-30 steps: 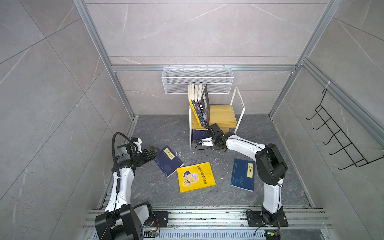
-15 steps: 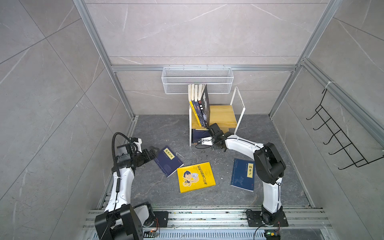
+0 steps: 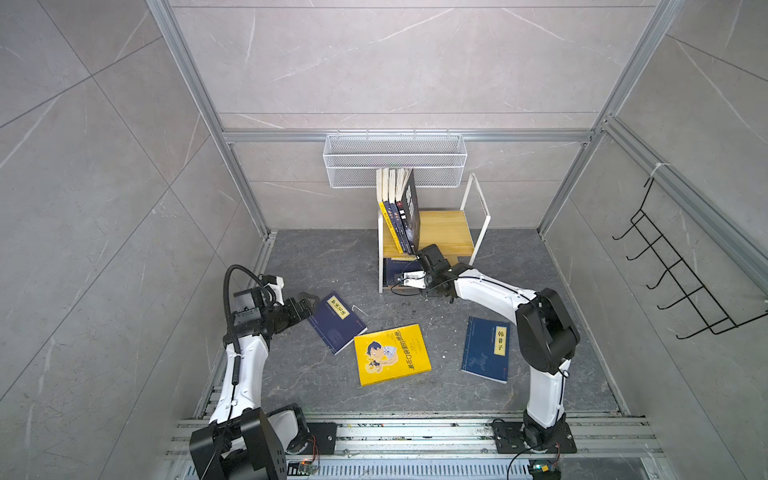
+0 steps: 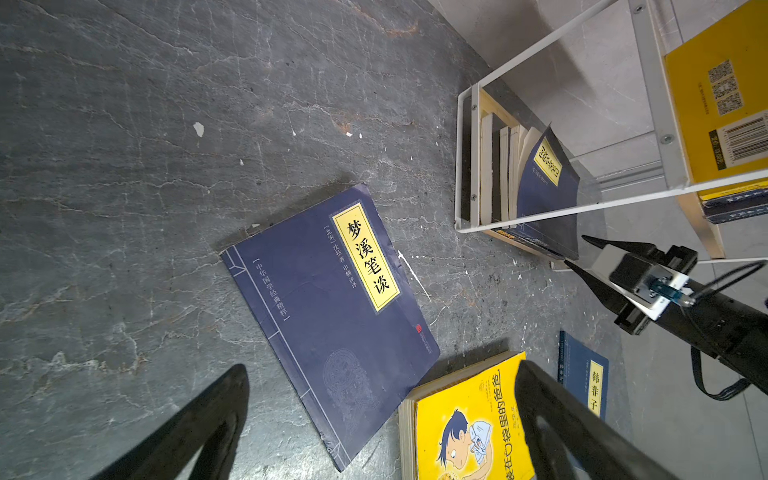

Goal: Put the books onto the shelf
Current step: 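Release the blue book and move right gripper toward the yellow book, then grip the yellow book's edges with both grippers from opposite sides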

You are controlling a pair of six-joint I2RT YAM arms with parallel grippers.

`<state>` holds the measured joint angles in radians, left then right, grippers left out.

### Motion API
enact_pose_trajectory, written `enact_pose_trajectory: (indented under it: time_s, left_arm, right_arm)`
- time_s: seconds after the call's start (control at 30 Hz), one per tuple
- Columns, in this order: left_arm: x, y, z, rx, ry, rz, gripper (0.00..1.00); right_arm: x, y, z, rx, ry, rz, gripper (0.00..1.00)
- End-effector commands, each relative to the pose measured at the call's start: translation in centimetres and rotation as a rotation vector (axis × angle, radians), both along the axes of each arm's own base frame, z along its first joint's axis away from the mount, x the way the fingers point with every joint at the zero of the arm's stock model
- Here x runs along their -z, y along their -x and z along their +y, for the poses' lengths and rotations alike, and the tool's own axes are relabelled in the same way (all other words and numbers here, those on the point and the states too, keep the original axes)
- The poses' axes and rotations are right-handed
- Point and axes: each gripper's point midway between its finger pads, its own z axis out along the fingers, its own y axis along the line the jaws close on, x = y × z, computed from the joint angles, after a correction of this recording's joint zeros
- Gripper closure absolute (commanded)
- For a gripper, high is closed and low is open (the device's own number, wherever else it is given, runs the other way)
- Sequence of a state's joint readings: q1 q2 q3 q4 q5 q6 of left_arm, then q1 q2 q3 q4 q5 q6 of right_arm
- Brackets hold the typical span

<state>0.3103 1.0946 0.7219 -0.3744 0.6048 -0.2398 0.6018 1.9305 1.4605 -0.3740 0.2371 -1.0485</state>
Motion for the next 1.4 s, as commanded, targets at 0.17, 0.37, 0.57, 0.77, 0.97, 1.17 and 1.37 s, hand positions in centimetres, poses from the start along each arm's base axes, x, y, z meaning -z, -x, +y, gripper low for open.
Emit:
enact_pose_trajectory:
  time_s: [0.17, 0.37, 0.57, 0.77, 0.97, 1.17, 1.37]
  left_arm:
    - [-1.0, 0.3, -2.2, 0.078, 0.072, -0.021, 0.02]
    - [0.9, 1.6, -5.1, 0.153, 0.060, 0.043, 0.02]
    - [2.3, 3.5, -9.1, 0.246, 0.082, 0.117, 0.01]
    - [4.9, 5.9, -11.8, 0.296, 0.113, 0.192, 0.02]
    - [7.1, 7.8, -13.9, 0.373, 0.106, 0.256, 0.09]
    - [9.3, 9.1, -15.3, 0.415, 0.103, 0.341, 0.13]
    - [10.9, 9.5, -15.4, 0.392, 0.094, 0.400, 0.25]
  right_arm:
    - [-5.0, 6.2, 0.6, 0.144, -0.293, 0.049, 0.49]
    - [-6.4, 10.6, 0.1, 0.286, -0.529, 0.095, 0.29]
    - [-7.2, 14.2, -0.2, 0.472, -0.798, 0.191, 0.02]
    - [-5.2, 16.6, -0.5, 0.711, -0.997, 0.366, 0.11]
    - [-0.8, 18.2, -1.1, 0.963, -1.019, 0.525, 0.17]
    - [2.3, 19.4, -0.7, 1.109, -1.061, 0.652, 0.18]
    - [4.1, 20.1, -0.5, 1.139, -1.066, 0.724, 0.22]
